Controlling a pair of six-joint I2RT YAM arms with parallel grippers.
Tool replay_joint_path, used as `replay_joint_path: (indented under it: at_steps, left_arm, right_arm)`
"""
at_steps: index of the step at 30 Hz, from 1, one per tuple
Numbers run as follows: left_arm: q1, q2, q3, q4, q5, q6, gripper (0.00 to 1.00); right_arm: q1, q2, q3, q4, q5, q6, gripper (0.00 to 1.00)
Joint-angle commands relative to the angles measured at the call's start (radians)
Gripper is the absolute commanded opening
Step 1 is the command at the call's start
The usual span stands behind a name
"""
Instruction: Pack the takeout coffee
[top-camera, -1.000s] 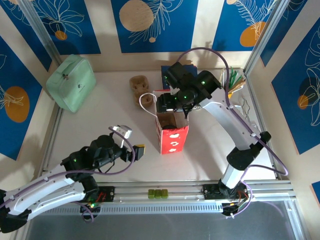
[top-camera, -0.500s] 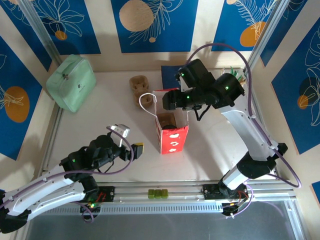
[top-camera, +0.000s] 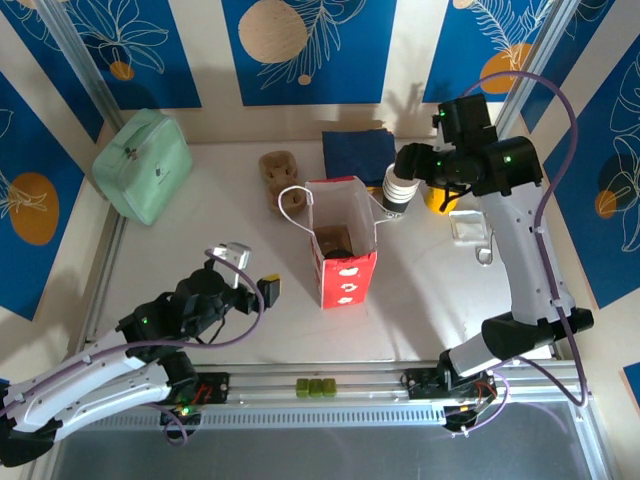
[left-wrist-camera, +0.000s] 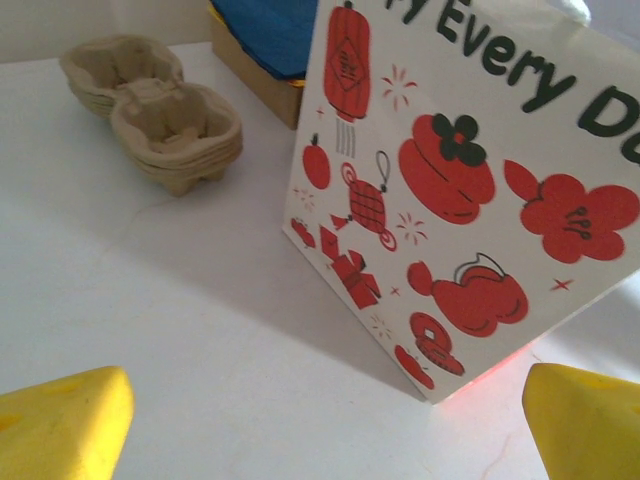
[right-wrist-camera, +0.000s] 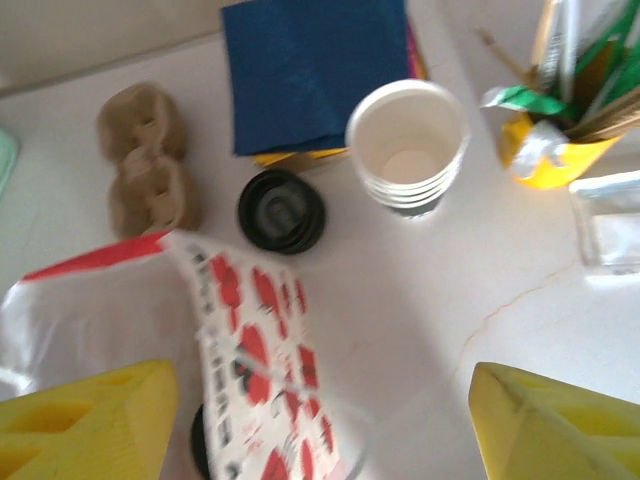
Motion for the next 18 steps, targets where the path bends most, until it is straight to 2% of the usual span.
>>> replay_joint_path:
  at_steps: [1,7,18]
  left_arm:
    - [-0.005,-0.031,-0.011,0.007,-0.082,0.016,0.99]
    - [-0.004,-0.034,-0.040,0.007,-0.122,0.060,0.99]
    - [-0.004,-0.020,-0.071,0.040,-0.131,0.105,0.99]
  right_arm:
    - [-0.082,0.004,-0.032,0.057,-0.006,-0.038,0.76]
    - [-0.220,0.040,-0.088,0.135,-0.059,-0.035,0.75]
    - [-0.276,0.197,-0.068,0.182,-0.066,-0.060,0.73]
